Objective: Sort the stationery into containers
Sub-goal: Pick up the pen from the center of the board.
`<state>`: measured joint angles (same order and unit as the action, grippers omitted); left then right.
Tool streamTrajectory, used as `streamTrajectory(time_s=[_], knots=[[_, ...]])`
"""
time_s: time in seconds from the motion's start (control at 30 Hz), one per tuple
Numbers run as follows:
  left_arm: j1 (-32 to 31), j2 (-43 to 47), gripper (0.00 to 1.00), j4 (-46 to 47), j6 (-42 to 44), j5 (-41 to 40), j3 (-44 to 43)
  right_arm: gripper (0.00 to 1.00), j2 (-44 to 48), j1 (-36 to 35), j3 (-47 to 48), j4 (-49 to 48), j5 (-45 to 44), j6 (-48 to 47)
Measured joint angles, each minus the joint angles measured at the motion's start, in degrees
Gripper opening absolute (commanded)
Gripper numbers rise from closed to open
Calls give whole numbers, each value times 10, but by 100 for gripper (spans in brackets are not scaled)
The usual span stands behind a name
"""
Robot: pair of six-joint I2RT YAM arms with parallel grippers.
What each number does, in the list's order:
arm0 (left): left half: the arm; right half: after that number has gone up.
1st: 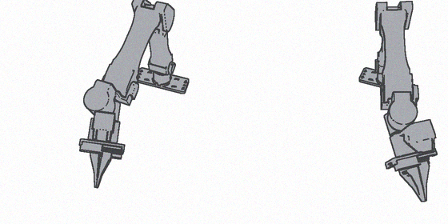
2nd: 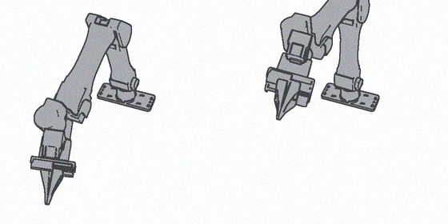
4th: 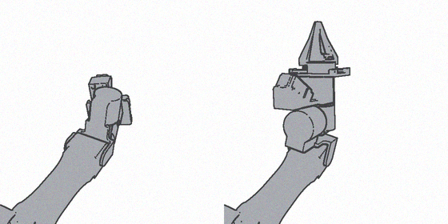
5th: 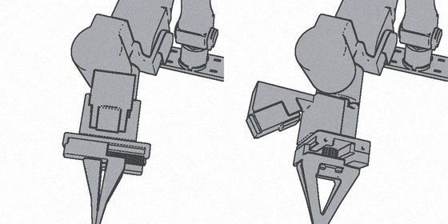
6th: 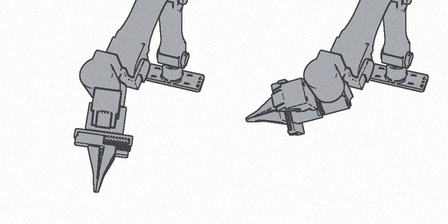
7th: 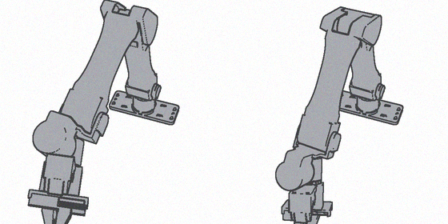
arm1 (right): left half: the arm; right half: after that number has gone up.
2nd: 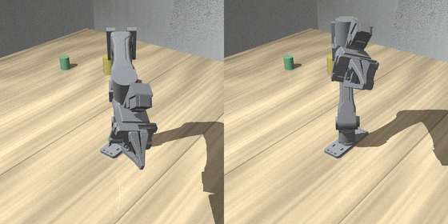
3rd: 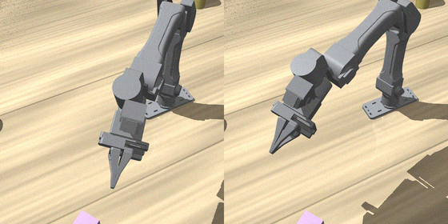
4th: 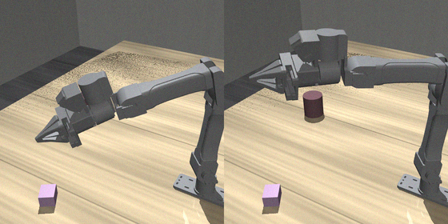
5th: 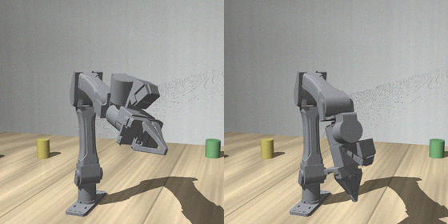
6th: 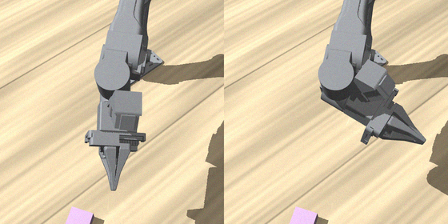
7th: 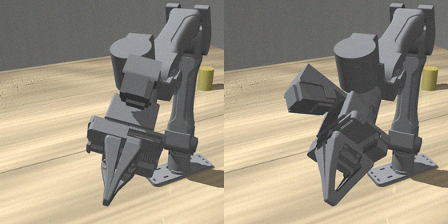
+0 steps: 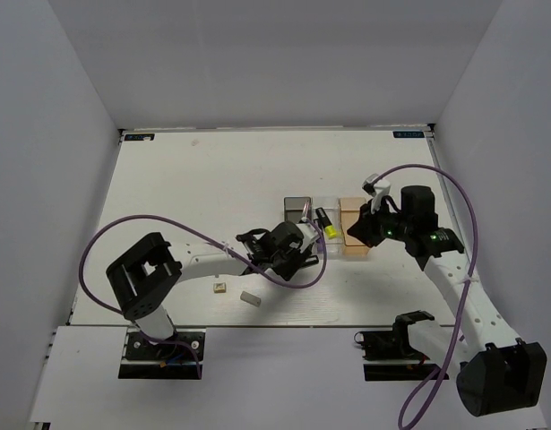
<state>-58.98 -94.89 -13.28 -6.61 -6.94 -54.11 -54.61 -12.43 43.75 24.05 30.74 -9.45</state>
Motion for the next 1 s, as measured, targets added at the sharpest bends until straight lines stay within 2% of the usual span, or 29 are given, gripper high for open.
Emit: streamTrajectory(time_s=[0.3, 0.43, 0.53, 0.57, 0.7, 0.77, 0.9, 1.0], knots=[[8, -28, 62, 7, 4, 10, -4, 8, 9, 24, -30, -7, 17, 9], [8, -42, 59, 12, 4, 20, -5, 10, 11, 34, -32, -9, 25, 17], [8, -43, 50, 16, 0, 27, -5, 11, 14, 40, -33, -16, 29, 20], [8, -44, 40, 17, -1, 29, -5, 11, 16, 43, -34, -16, 30, 22], [5, -45, 23, 19, -3, 33, -5, 11, 19, 52, -34, -18, 37, 29], [1, -45, 21, 19, -4, 32, -5, 11, 22, 56, -34, -19, 40, 31], [-12, -43, 15, 14, -4, 30, -5, 20, 25, 64, -35, -20, 46, 35], [-33, -35, 14, -8, 1, 33, -5, 22, 27, 70, -35, -20, 53, 38]])
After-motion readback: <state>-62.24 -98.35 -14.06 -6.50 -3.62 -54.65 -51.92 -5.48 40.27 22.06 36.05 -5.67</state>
